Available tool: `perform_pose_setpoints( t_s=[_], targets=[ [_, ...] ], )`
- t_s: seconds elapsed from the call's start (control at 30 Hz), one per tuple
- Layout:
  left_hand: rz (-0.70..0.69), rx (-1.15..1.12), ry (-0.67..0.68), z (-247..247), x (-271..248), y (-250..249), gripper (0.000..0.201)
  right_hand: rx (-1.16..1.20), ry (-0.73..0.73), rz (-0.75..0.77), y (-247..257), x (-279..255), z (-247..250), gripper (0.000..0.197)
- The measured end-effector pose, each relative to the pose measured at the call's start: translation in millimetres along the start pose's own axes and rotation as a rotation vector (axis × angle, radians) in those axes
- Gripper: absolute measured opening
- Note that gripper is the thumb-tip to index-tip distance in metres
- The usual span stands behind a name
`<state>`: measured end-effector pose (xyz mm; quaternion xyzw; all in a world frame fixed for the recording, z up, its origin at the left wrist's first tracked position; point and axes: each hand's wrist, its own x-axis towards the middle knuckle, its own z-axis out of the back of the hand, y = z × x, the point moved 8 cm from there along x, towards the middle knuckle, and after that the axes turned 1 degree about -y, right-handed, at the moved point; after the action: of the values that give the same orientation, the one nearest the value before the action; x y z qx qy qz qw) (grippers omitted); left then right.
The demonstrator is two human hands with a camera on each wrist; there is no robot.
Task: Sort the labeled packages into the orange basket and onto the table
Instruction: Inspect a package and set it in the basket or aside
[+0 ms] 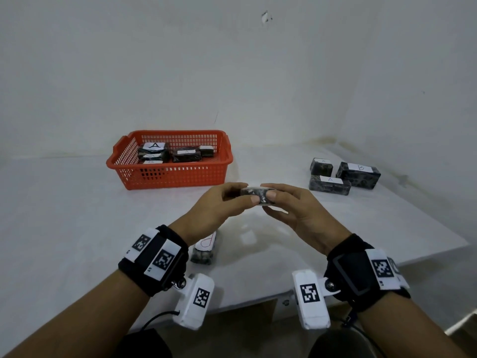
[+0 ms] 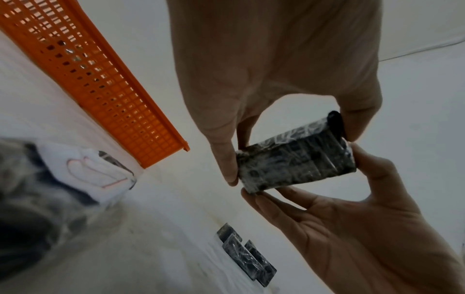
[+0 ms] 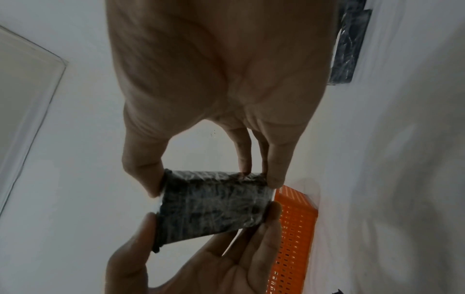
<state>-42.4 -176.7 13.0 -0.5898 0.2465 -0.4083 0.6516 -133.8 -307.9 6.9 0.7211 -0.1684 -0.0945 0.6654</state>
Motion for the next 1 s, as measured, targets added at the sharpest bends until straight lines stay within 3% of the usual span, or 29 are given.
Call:
perform_pose_setpoints(
  t_s=[0.03,0.17,0.27,0.37,0.4,0.53,0.67,0.83,1.0],
  targets=[
    [0.007,-0.016,0.032,-1,-1,0,0.046,0.000,-0.008,0.003,1,0,1,0.070],
    [0.027,-0.061,0.009,3,0,5,0.077,0.010,0.018,-0.037,-3,-1,0,0.061],
    [0.013,-0.015,-0.008,4,0,2,0.071,-0.013,0.004,-0.059,-5,-4,-3,0.055],
    [0.033,-0.045,0.072,-1,-2,4,0.048,-0.044,-0.048,-0.041,-3,-4,-3,0.062],
    [0.035,-0.052,0.091,-2,-3,5,0.049,-0.048,-0.053,-0.039,-4,-4,-3,0.066],
    [0.026,0.001,-0.024,6,-1,8,0.082,-0.022,-0.006,-0.068,-7,-7,-6,0.074],
    [0.049,0.026,0.016,6,0,10,0.089,-0.009,-0.014,-0.053,-7,-8,-4,0.058],
    [0.072,0.050,0.030,10,1,11,0.096,-0.039,0.040,-0.021,-5,-9,-2,0.077],
    [0.065,0.043,0.030,6,1,8,0.098,-0.082,0.010,0.024,-3,-6,3,0.078]
  ],
)
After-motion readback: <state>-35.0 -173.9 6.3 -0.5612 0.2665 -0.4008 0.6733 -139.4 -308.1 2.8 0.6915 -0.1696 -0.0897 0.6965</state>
